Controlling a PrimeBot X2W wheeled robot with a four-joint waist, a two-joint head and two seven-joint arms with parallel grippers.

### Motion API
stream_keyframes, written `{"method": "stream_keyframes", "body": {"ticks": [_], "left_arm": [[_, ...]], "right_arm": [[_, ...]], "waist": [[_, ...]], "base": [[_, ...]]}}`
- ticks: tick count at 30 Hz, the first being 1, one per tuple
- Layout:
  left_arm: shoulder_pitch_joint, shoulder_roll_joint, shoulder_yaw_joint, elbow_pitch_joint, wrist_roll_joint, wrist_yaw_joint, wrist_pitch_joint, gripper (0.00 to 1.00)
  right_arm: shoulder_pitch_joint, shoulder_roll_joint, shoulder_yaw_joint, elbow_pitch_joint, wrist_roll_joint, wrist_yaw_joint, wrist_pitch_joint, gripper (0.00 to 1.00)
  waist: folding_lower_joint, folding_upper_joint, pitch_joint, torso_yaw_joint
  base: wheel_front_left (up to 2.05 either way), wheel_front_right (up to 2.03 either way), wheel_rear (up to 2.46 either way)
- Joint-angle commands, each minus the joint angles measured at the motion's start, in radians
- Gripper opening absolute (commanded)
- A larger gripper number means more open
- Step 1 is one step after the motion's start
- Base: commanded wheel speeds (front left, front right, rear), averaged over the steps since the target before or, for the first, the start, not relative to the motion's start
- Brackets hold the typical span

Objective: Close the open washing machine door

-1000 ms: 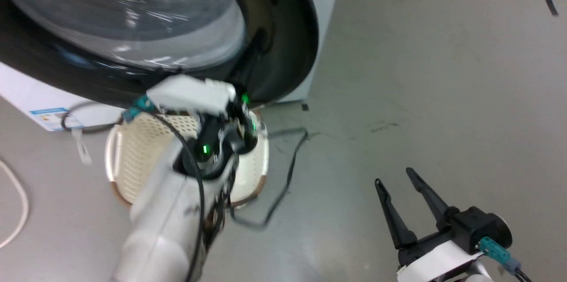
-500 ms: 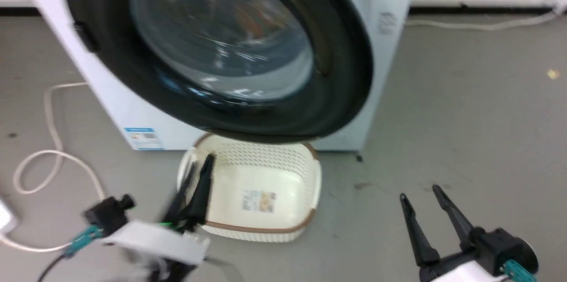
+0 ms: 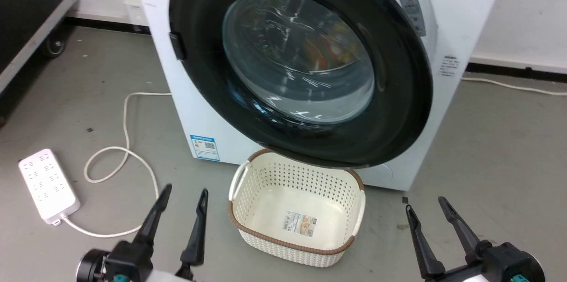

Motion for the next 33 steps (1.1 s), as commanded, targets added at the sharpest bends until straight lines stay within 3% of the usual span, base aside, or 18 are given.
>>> {"method": "stream_keyframes", "body": {"ticks": [1,7,8,9,19,33], "left_arm": [[0.024,-0.002,-0.003,0.005,0.035,0.008,-0.004,1.00],[0.054,-0.010,-0.018,0.011,0.101,0.006,-0.004,1.00],[0.056,-0.011,-0.022,0.012,0.112,0.005,-0.004,1.00],[0.055,-0.015,-0.027,0.014,0.129,0.004,-0.004,1.00],[-0.012,-0.056,-0.036,0.010,0.161,-0.003,-0.004,1.00],[-0.120,-0.114,-0.015,-0.006,0.170,-0.018,-0.004,1.00]], "right_arm": [[0.018,0.004,-0.005,-0.007,-0.001,0.001,-0.004,1.00],[0.024,0.006,-0.023,-0.006,0.026,0.001,-0.004,1.00],[0.024,0.006,-0.025,-0.006,0.036,0.001,-0.004,0.13],[0.019,0.006,-0.028,-0.011,0.056,0.001,-0.004,0.00],[-0.133,-0.013,0.004,-0.029,0.080,0.001,0.056,0.00],[-0.568,-0.352,0.090,0.110,0.244,0.001,0.177,0.00]], "waist": [[0.0002,-0.0001,-0.008,0.014],[0.0002,-0.0001,-0.001,0.025],[0.0002,-0.0001,0.004,0.026],[0.0002,-0.0001,0.018,0.030],[0.0002,-0.0001,0.171,0.055],[0.0002,-0.0001,0.378,0.128]], "base": [[0.00,0.00,0.00],[0.00,0.00,0.00],[0.00,0.00,0.00],[0.00,0.00,0.00],[0.00,0.00,0.00],[0.00,0.00,0.00]]}}
